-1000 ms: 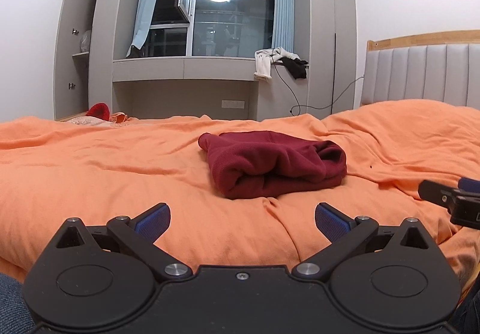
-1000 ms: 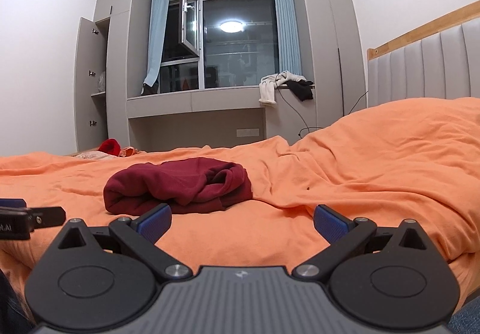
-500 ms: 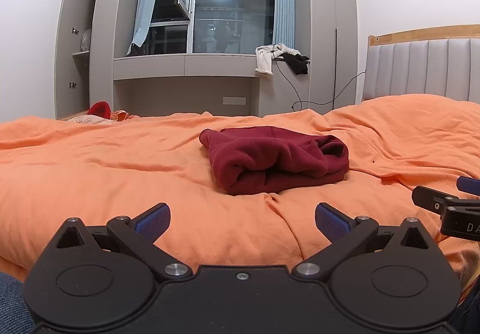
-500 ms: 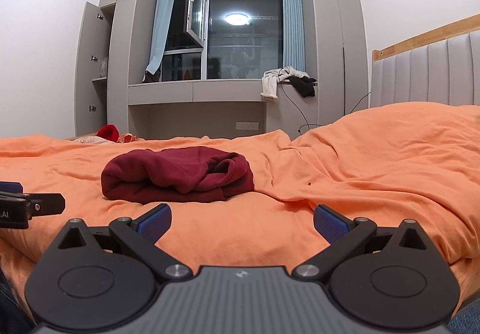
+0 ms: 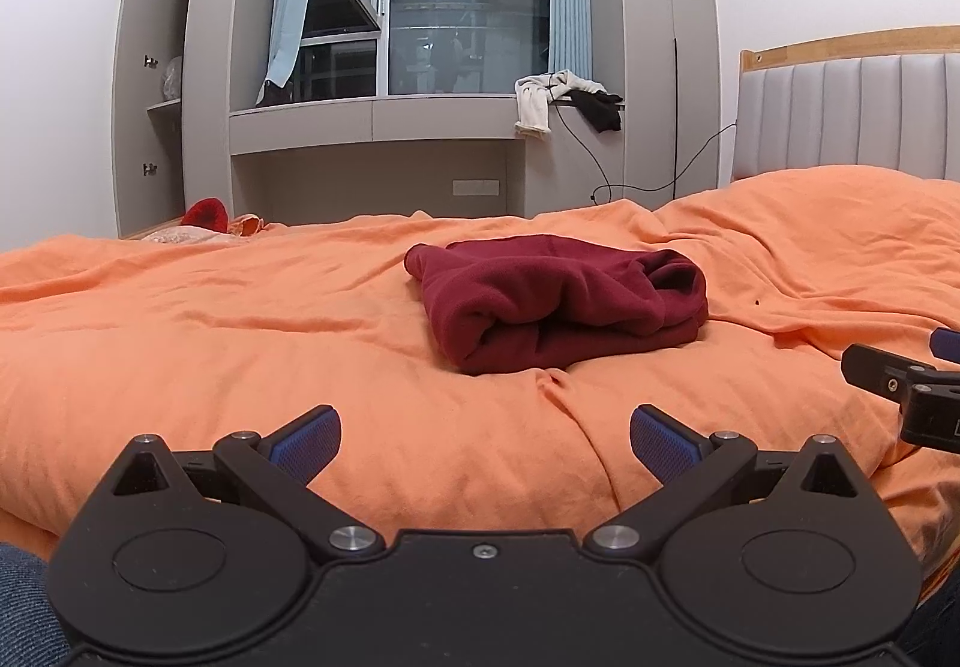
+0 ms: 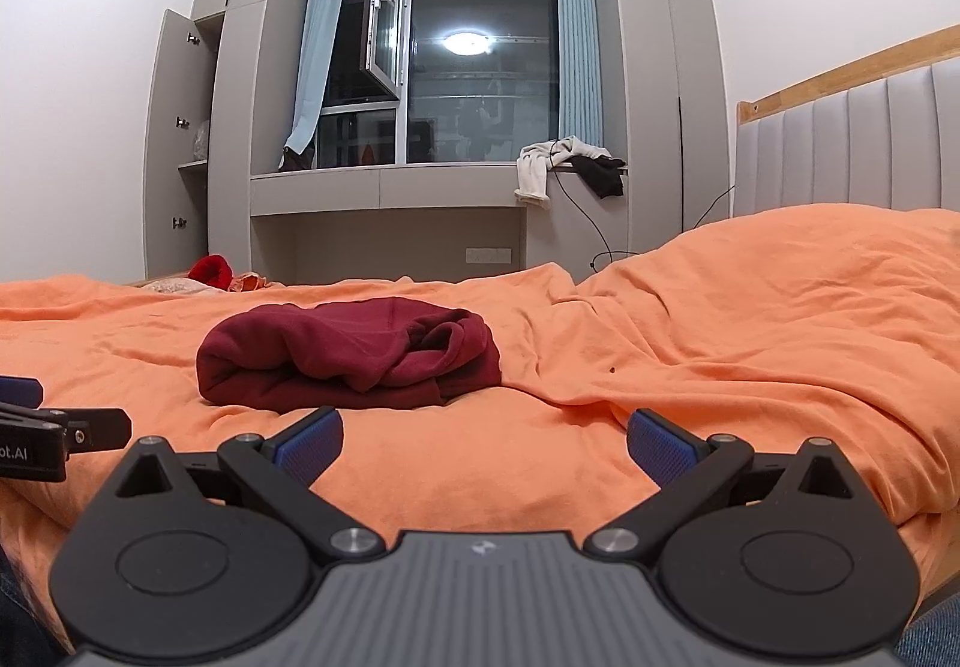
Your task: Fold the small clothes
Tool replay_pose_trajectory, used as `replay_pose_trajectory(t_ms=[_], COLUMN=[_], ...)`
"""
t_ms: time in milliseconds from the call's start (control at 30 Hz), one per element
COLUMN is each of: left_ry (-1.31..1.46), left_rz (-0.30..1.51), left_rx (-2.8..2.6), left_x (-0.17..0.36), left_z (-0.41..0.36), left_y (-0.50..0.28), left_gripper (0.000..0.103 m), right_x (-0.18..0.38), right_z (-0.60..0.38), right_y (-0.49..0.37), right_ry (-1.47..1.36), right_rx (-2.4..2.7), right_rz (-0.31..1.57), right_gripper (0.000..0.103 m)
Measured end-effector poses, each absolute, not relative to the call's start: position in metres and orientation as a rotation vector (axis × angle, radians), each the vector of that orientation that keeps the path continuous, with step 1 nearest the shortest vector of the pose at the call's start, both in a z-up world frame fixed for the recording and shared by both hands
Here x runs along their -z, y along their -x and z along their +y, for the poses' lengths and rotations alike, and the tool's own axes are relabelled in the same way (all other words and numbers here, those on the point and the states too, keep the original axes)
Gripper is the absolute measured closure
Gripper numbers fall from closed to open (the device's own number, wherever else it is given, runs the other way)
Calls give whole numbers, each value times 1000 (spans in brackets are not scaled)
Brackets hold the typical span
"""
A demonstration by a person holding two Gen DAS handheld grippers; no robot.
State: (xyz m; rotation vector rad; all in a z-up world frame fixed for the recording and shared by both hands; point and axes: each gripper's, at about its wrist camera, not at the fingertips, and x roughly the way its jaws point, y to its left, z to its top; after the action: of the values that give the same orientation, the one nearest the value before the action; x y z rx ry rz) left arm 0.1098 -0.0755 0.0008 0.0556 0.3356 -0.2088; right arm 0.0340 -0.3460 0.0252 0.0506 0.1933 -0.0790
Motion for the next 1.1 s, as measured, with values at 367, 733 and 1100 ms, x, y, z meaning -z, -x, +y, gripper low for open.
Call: replay_pose_trajectory(t_ms=[367,733,1100], left_ry=[-87,-71,-69], left_rz=[344,350,362], left_rx=[216,225,222], left_x=[-1,-2,-2], left_z=[-82,-81,-81], left_y=[-108,-107,-108], left_gripper=[0,0,0], right_x=[-25,-24,-24], right_z=[-346,-346,-346], right_y=[-33,-33,-34], right_ry=[-51,-50,-48], right_rx=[79,78,77], right_rz=[193,194,195], right_gripper=[0,0,0])
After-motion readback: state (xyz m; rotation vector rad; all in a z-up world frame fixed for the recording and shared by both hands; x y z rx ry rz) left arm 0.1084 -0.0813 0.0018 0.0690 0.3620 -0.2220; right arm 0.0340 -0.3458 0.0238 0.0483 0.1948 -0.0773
